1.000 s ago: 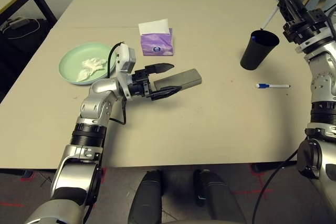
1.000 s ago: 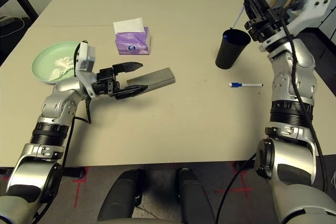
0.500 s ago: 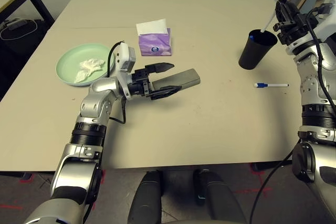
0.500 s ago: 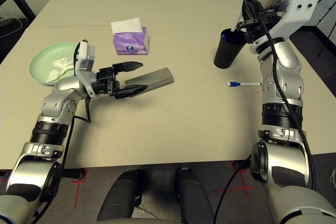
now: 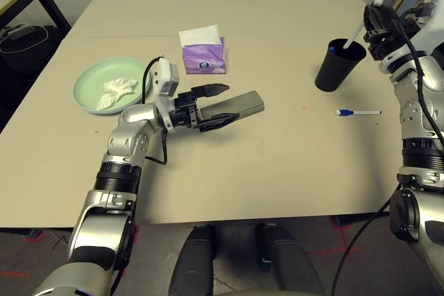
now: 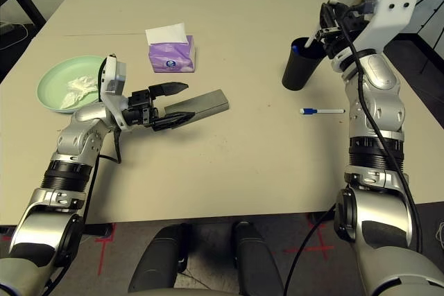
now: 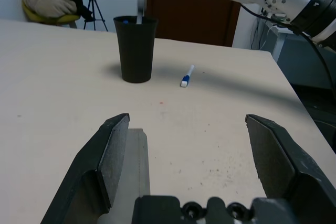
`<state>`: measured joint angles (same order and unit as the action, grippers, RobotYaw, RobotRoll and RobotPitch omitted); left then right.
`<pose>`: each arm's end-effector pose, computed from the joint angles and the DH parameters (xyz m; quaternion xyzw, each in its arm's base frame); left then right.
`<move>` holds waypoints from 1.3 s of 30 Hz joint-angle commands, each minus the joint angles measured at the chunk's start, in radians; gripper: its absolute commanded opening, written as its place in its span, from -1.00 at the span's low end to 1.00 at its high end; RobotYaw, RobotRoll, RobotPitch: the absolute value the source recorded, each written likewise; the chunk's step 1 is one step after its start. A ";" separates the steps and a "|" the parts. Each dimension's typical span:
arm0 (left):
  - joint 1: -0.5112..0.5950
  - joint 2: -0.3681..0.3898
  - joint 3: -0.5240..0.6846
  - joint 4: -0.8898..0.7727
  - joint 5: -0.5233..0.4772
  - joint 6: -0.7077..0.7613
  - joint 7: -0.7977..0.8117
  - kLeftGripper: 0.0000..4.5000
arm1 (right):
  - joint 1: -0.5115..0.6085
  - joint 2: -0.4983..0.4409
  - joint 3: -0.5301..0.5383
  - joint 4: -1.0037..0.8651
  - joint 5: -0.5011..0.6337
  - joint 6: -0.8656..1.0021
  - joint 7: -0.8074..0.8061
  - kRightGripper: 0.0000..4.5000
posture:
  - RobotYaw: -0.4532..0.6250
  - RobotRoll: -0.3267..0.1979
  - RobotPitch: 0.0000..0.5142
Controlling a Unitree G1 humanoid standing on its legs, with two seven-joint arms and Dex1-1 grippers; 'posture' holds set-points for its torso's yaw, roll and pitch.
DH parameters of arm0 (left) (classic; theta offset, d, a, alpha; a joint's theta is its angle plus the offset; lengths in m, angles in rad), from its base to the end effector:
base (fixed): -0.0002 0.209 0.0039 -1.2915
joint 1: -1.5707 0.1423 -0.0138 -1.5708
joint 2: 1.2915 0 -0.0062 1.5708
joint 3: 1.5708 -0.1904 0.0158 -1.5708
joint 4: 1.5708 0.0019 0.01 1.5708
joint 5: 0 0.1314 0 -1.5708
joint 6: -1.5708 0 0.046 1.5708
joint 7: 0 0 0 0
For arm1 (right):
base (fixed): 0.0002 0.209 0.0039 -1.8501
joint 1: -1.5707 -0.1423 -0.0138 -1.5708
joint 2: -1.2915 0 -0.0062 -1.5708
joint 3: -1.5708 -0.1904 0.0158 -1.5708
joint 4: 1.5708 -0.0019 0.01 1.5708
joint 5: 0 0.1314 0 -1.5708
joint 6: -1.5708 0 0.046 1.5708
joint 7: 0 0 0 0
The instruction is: Organize and tidy the items on the table.
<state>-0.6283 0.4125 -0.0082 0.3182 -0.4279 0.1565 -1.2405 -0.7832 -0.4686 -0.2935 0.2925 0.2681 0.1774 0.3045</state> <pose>0.3085 0.2054 0.1478 0.0359 -0.0675 -0.6030 0.7940 0.3071 -0.2549 0.2193 -0.0333 -0.2017 0.0501 0.9776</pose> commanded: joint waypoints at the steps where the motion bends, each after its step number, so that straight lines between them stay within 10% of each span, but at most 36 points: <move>1: 0.002 0.005 -0.002 -0.011 0.000 -0.001 -0.005 1.00 | -0.003 -0.022 -0.002 0.004 -0.007 0.009 -0.001 0.82 | 0.01 0.25 -0.36; 8: 0.007 0.016 0.002 -0.032 -0.005 0.009 -0.003 1.00 | -0.002 -0.052 0.007 0.023 0.015 0.010 0.082 0.98 | 0.03 0.25 -0.33; 16: 0.019 0.011 0.003 -0.067 -0.014 0.022 0.007 1.00 | 0.033 -0.216 0.142 0.028 0.109 0.107 0.623 0.98 | 0.07 0.25 -0.33; 24: 0.026 0.011 0.007 -0.092 -0.016 0.031 0.016 1.00 | -0.093 -0.388 0.403 0.268 -0.114 -0.099 1.029 0.98 | 0.11 0.25 -0.33; 39: 0.072 0.003 0.019 -0.187 -0.039 0.060 0.080 1.00 | -0.412 -0.412 0.653 0.781 -0.506 -0.489 1.225 0.98 | 0.19 0.25 -0.21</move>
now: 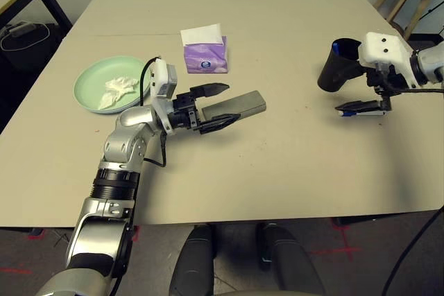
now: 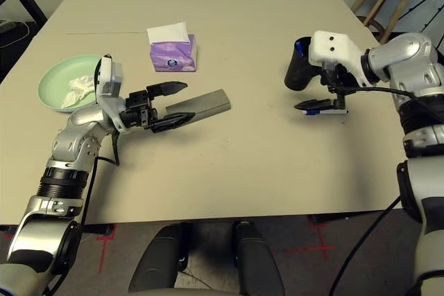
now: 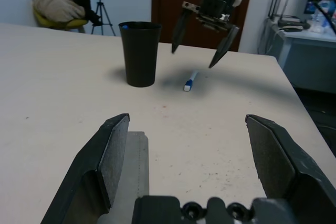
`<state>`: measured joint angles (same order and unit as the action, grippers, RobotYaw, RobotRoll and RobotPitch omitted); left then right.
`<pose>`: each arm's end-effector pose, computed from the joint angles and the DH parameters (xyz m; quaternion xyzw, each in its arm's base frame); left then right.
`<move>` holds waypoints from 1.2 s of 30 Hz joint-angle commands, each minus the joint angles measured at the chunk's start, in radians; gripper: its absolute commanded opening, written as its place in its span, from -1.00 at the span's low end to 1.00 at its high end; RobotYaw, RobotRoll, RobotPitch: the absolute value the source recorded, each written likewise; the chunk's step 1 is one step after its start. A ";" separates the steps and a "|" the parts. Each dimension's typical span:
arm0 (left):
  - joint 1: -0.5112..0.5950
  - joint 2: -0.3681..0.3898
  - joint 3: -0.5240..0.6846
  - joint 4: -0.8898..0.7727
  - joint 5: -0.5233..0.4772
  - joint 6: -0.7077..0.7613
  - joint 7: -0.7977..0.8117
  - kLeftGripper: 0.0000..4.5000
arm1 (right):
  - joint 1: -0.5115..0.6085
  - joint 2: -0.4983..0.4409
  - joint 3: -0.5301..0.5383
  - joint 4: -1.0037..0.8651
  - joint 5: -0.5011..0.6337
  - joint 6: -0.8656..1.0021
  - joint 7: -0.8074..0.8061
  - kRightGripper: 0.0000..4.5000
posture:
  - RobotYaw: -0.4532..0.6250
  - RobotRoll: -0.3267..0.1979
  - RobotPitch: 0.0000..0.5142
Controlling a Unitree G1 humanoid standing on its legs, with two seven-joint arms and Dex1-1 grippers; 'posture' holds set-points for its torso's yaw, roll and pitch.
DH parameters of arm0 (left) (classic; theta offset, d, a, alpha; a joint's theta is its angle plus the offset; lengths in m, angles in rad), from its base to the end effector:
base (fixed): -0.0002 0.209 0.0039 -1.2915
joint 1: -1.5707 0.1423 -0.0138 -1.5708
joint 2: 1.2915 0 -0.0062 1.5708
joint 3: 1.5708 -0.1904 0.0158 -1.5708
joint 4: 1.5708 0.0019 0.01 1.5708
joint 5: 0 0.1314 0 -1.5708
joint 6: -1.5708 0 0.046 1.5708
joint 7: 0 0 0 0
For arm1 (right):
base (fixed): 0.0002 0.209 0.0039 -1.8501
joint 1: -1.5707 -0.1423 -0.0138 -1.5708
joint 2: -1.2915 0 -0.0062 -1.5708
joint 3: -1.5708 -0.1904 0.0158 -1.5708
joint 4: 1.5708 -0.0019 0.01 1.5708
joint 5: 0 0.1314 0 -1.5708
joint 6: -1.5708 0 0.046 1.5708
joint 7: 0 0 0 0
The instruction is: Organize and tidy the items on the table.
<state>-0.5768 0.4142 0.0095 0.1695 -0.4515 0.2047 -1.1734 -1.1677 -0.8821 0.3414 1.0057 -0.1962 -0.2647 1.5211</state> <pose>0.2962 0.2026 0.1557 0.0389 -0.0919 -0.5897 0.8015 0.3303 -0.3028 0.2697 -0.4721 0.2487 0.4940 0.6865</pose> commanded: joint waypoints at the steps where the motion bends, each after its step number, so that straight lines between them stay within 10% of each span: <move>1: 0.024 0.002 0.003 -0.044 -0.017 0.015 0.017 1.00 | -0.040 0.002 0.024 0.091 -0.061 -0.055 0.007 0.98 | 0.19 0.25 -0.20; 36: 0.036 0.034 0.001 -0.110 -0.035 0.072 0.042 1.00 | -0.140 0.027 0.099 0.289 -0.321 -0.170 -0.134 0.98 | 0.20 0.25 0.04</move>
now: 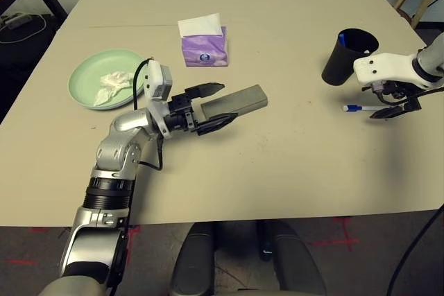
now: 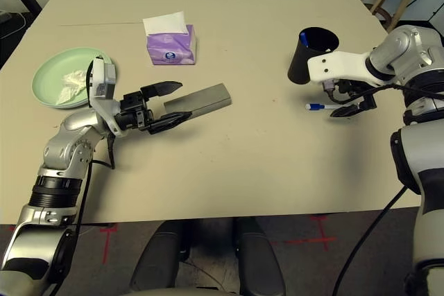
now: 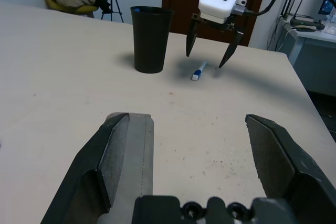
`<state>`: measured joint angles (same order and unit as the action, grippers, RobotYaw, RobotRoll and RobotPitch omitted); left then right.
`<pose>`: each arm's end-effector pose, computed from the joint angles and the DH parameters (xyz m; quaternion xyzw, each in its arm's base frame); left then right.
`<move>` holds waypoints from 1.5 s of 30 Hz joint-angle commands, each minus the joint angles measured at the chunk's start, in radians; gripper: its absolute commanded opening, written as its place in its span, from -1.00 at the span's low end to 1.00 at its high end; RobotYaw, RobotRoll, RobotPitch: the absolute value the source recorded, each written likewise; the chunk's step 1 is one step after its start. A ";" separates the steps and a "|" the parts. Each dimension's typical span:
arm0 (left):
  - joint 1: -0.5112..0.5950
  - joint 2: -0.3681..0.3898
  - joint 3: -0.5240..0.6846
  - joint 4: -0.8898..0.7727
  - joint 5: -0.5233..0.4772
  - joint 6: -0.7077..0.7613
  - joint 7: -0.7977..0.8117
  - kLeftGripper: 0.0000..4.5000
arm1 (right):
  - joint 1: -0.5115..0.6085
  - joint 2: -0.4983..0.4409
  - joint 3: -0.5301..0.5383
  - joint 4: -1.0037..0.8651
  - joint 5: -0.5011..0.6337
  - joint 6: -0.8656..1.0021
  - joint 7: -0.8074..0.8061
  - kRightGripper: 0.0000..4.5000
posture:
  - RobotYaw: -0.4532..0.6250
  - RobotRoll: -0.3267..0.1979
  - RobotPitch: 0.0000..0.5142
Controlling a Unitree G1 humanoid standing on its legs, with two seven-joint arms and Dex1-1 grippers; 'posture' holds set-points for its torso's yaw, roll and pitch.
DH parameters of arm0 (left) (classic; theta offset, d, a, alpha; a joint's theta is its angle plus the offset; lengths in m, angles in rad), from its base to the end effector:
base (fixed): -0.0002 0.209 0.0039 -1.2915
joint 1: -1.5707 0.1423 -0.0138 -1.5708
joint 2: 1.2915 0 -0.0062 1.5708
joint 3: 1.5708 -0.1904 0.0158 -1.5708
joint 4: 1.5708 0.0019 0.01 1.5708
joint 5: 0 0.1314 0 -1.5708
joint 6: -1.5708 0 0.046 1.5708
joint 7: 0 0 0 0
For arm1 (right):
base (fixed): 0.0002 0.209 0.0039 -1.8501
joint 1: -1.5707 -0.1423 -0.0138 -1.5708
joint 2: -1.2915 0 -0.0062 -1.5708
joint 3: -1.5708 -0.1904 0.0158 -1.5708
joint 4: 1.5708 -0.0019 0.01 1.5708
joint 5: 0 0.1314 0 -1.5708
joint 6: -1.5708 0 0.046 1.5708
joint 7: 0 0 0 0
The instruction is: Organize and tidy the items on the table.
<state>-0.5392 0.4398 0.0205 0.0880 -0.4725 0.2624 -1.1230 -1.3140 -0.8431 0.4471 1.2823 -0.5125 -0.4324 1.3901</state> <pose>0.2876 0.2068 0.1585 0.0367 -0.0850 -0.5739 0.8137 0.3390 -0.3000 0.2694 -0.5563 0.3415 0.4377 0.6183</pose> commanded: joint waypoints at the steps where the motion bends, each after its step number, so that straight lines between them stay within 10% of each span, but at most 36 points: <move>1: -0.003 0.010 -0.010 -0.029 -0.015 0.018 -0.009 1.00 | 0.006 -0.011 -0.006 0.013 -0.005 -0.003 -0.004 0.98 | 0.20 0.25 0.05; 23: 0.031 0.030 0.006 -0.102 -0.041 0.082 0.016 1.00 | 0.008 0.027 0.010 0.032 -0.031 0.019 -0.025 0.98 | 0.23 0.25 0.23; 35: 0.036 0.023 -0.004 -0.116 -0.048 0.082 0.036 1.00 | 0.001 0.026 0.001 0.029 -0.026 0.023 0.031 -0.79 | 0.23 0.25 0.18; 45: -0.001 0.019 -0.009 -0.063 -0.038 0.060 0.021 1.00 | -0.034 0.018 -0.089 0.016 0.076 0.087 0.167 -0.81 | 0.17 0.25 0.04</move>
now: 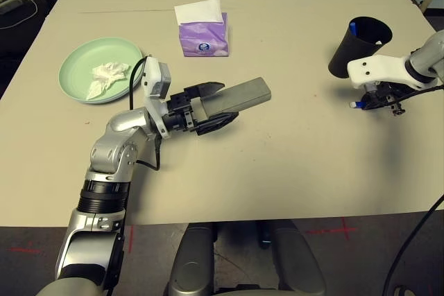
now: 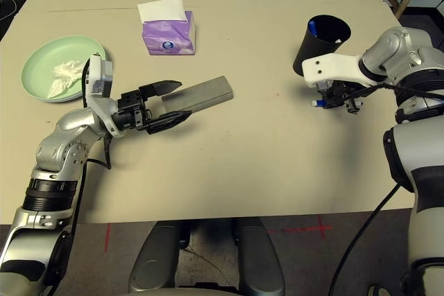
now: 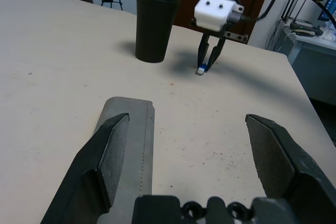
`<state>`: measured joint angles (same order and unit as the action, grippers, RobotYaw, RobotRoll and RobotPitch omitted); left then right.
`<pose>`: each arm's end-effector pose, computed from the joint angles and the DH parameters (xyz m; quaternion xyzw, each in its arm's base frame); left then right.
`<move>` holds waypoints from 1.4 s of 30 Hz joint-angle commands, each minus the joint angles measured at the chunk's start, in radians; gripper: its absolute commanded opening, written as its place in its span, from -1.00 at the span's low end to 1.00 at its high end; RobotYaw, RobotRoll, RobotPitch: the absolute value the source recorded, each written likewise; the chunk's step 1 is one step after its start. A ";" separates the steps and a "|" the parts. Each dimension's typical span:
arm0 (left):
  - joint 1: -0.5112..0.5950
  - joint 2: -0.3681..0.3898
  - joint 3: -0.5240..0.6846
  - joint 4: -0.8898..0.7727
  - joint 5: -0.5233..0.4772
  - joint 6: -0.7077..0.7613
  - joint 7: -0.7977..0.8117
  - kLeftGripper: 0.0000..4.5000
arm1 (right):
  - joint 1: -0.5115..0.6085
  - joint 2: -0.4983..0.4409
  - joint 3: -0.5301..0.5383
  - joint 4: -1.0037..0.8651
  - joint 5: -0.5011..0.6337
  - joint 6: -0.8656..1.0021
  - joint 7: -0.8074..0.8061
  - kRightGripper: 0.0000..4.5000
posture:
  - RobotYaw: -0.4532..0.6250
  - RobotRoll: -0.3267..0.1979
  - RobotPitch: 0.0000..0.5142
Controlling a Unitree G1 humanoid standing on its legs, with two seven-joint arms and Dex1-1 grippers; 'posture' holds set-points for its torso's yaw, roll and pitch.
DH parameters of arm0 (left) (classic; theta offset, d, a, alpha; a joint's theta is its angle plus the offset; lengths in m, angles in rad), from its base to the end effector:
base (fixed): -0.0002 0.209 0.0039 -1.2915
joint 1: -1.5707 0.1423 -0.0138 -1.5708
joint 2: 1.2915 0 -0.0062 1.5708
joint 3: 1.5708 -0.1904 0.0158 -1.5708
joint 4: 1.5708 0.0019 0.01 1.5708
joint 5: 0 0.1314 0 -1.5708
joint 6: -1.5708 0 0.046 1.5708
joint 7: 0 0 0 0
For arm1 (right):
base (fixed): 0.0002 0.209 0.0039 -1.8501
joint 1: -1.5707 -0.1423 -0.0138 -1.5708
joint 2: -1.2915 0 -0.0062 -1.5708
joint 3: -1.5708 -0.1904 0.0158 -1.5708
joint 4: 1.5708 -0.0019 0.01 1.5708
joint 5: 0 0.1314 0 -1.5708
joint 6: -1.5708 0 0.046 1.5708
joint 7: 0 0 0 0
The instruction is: Organize and tidy the items on the table.
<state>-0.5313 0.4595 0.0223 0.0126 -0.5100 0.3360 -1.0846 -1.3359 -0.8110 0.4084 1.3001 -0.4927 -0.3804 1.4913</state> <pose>0.2822 0.2055 0.1663 0.0301 -0.0812 -0.5730 0.8150 0.3432 -0.2945 0.2724 -0.5154 0.3519 0.4688 0.6252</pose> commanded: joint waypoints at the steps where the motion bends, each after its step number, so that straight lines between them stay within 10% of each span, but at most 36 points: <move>1: -0.014 -0.001 -0.012 0.019 0.000 -0.016 -0.020 1.00 | -0.011 -0.014 -0.069 -0.006 0.078 0.052 0.093 -0.81 | 0.17 0.25 0.03; 10: -0.063 -0.012 -0.024 0.084 0.014 -0.048 -0.046 1.00 | 0.039 -0.059 -0.082 -0.095 0.295 0.155 0.123 -0.81 | 0.10 0.25 -0.11; 20: -0.083 -0.016 -0.024 0.140 0.021 -0.083 -0.058 1.00 | 0.273 -0.181 -0.130 -0.640 0.863 0.686 0.123 -0.81 | 0.02 0.25 -0.25; 32: -0.149 -0.011 -0.033 0.239 0.076 -0.160 -0.079 1.00 | 0.502 0.008 -0.505 -1.008 1.060 0.921 -0.179 -0.81 | 0.01 0.25 -0.36; 42: -0.175 0.014 -0.050 0.291 0.130 -0.203 -0.094 1.00 | 0.568 0.123 -0.586 -1.137 1.092 0.930 -0.378 -0.81 | 0.02 0.25 -0.39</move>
<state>-0.6977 0.4643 -0.0119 0.2900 -0.4059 0.1486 -1.1662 -0.7641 -0.6937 -0.1501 0.1800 0.5918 0.5671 1.1379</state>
